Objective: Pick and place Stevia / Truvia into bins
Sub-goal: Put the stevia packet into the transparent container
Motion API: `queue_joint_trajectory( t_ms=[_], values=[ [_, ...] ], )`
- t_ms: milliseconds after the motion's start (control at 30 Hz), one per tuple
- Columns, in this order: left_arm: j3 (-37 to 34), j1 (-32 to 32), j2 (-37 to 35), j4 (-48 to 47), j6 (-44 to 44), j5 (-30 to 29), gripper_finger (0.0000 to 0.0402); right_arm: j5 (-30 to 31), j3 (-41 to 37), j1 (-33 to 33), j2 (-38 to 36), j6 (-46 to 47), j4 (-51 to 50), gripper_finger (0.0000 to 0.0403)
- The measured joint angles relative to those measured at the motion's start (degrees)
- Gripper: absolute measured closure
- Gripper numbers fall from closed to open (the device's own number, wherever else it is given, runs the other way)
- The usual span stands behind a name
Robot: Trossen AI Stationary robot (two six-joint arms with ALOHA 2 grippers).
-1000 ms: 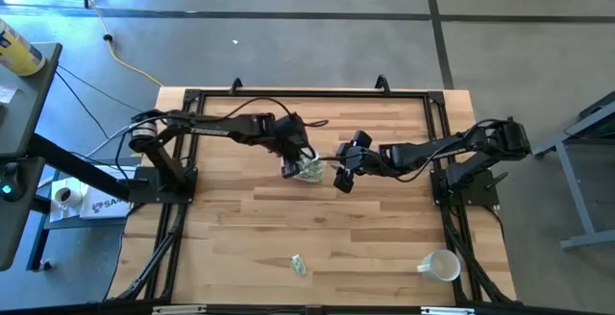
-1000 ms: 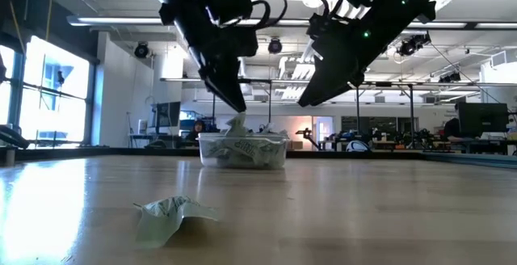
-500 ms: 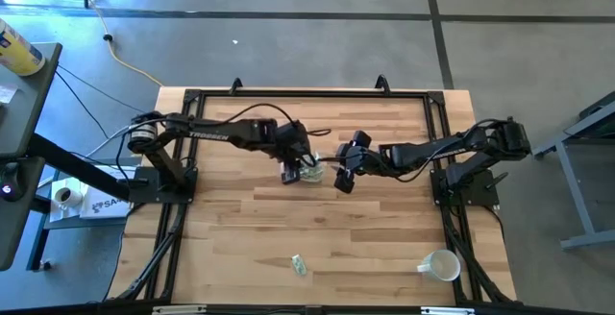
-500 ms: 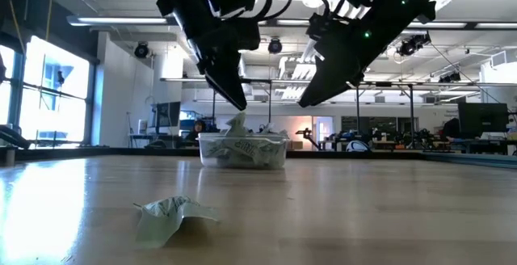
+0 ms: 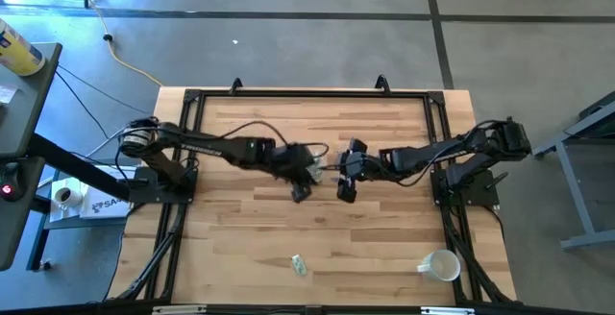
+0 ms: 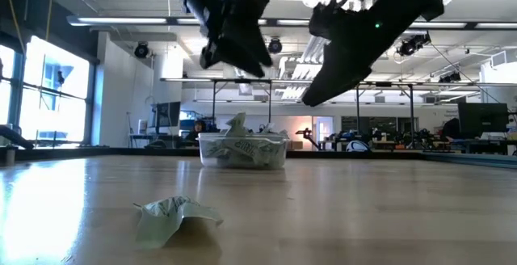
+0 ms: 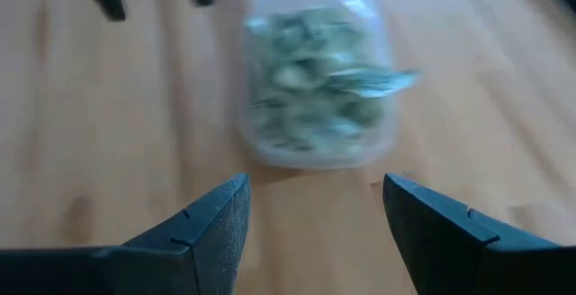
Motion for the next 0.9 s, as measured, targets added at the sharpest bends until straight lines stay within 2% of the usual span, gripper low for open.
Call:
queue_joint_trajectory(
  t_ms=[233,433,567,733,900],
  values=[
    [6.91,-9.58,-0.74,-0.94,-17.79,-13.72,0.0236,-5.32,-0.02,7.25,-0.46,0.25,-0.45,0.0158],
    [9.92,-18.07,-0.88,-1.22,-20.02,-20.17,0.0236,-5.25,-0.02,16.39,-0.46,4.9,0.96,0.0158],
    [9.13,-23.69,-0.64,-3.35,-23.5,-23.99,0.0236,-1.67,-0.02,22.96,0.91,7.56,6.49,0.0158],
    [8.59,-30.31,0.07,-6.57,-28.37,-26.02,0.0236,1.37,0.65,27.16,8.58,11.68,21.88,0.0158],
    [8.59,-36.28,2.45,-8.01,-29.12,-29.54,0.0236,-0.27,9.13,27.83,20.78,15.75,22.06,0.0158]
  ],
)
